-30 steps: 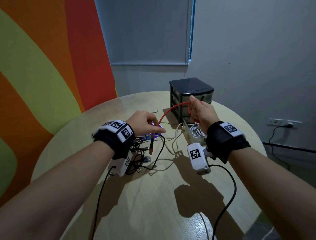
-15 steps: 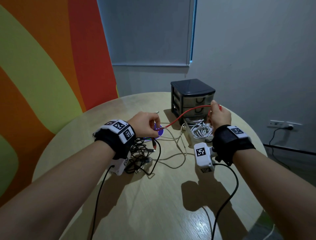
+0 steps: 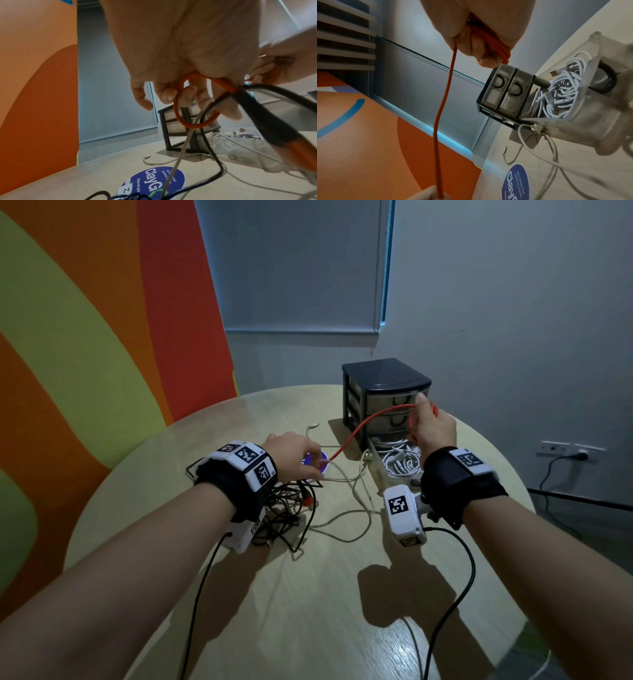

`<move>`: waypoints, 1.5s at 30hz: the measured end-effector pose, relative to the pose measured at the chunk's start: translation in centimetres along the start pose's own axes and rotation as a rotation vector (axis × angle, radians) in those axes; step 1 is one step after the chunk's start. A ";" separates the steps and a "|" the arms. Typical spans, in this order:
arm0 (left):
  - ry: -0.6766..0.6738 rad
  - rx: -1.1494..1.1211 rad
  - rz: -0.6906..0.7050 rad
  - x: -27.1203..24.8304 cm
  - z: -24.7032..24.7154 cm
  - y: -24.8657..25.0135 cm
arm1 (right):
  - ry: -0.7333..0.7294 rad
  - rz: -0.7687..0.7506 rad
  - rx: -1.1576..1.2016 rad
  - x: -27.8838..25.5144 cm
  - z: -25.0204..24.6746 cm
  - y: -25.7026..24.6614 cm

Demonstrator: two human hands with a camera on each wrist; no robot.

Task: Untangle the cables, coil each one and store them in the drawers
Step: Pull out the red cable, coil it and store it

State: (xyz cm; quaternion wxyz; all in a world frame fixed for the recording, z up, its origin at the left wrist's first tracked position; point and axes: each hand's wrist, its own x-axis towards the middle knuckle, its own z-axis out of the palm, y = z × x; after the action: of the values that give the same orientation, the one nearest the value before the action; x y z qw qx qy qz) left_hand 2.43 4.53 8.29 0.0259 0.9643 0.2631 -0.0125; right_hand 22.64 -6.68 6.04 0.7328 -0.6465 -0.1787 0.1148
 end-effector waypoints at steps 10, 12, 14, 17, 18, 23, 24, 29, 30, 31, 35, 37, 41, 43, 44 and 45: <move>0.506 -0.534 -0.090 0.7 -0.3 -0.9 | 0.141 0.035 -0.255 1.3 -2.2 1.7; 0.517 -0.530 -0.080 0.9 0.0 -0.9 | 0.143 0.051 -0.285 1.3 -2.5 1.9; 0.560 -0.559 -0.115 1.1 0.3 -0.8 | 0.157 0.074 -0.285 1.3 -2.7 1.8; 0.644 -0.607 -0.254 1.2 0.3 -1.4 | 0.217 0.114 -0.271 1.7 -3.5 1.6; 0.644 -0.623 -0.280 1.1 0.4 -1.8 | 0.236 0.130 -0.262 1.9 -3.9 1.6; 0.460 -0.574 -0.262 0.5 0.9 -2.9 | 0.237 0.109 -0.196 1.7 -4.0 1.2; 0.398 -0.532 -0.256 0.4 1.1 -2.9 | 0.237 0.096 -0.173 1.5 -3.7 0.9; 0.137 -0.314 -0.340 0.3 1.9 -2.3 | 0.211 0.011 -0.093 0.8 -1.9 -0.5; 0.109 -0.267 -0.354 0.3 1.9 -2.2 | 0.200 -0.009 -0.080 0.7 -1.7 -0.9; 0.106 -0.221 -0.359 0.4 1.9 -2.1 | 0.194 -0.026 -0.067 0.5 -1.4 -1.3; 0.295 -0.199 -0.270 0.7 1.1 -0.8 | 0.150 -0.088 0.034 -0.4 0.0 -3.2; 0.390 -0.322 -0.086 0.8 0.5 0.6 | 0.127 -0.113 0.095 -0.8 0.7 -4.0; 0.470 -0.476 0.143 0.7 -0.5 3.0 | 0.092 -0.113 0.220 -2.0 1.7 -5.6; 0.469 -0.564 0.165 0.7 -0.6 3.5 | 0.090 -0.112 0.269 -2.3 1.8 -6.1; 0.466 -0.609 0.160 0.6 -0.7 3.7 | 0.078 -0.099 0.288 -2.4 1.7 -6.2; 0.460 -0.661 0.145 0.7 -0.8 3.8 | 0.057 -0.077 0.306 -2.4 1.6 -6.2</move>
State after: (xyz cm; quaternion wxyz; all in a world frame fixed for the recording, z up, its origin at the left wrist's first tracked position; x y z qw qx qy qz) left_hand 4.95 1.60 9.21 0.2758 0.8978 0.1830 0.2904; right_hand 19.39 -7.08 12.10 0.8313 -0.5230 -0.1629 0.0938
